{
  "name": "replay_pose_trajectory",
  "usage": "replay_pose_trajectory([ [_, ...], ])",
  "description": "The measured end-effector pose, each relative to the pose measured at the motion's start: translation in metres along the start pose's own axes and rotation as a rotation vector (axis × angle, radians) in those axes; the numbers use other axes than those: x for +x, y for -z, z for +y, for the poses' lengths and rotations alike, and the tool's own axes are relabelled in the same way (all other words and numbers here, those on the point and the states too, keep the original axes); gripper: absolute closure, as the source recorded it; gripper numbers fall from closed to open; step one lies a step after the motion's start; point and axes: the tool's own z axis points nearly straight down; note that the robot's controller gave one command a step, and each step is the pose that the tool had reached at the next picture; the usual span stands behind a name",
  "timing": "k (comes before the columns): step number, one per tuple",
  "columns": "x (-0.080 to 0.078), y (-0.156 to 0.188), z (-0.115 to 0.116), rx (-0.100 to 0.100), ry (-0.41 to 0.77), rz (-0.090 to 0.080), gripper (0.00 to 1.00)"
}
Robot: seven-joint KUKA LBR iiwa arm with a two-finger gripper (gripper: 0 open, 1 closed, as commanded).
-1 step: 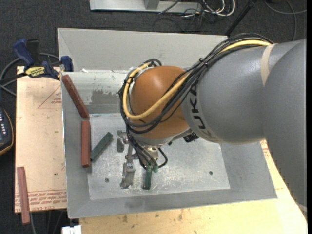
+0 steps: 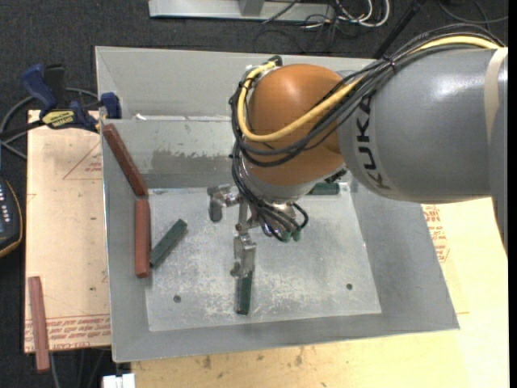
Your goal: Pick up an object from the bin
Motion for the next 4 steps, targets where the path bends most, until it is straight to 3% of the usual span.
replay_pose_trajectory([
  [1, 0.072, -0.080, -0.073, 0.000, 0.120, 0.016, 0.00],
  [2, -0.005, -0.147, -0.079, -0.004, 0.585, 0.004, 0.00],
  [3, -0.006, -0.145, -0.079, -0.003, 0.584, 0.002, 1.00],
  [4, 0.055, 0.011, -0.052, 0.000, 0.617, -0.004, 1.00],
])
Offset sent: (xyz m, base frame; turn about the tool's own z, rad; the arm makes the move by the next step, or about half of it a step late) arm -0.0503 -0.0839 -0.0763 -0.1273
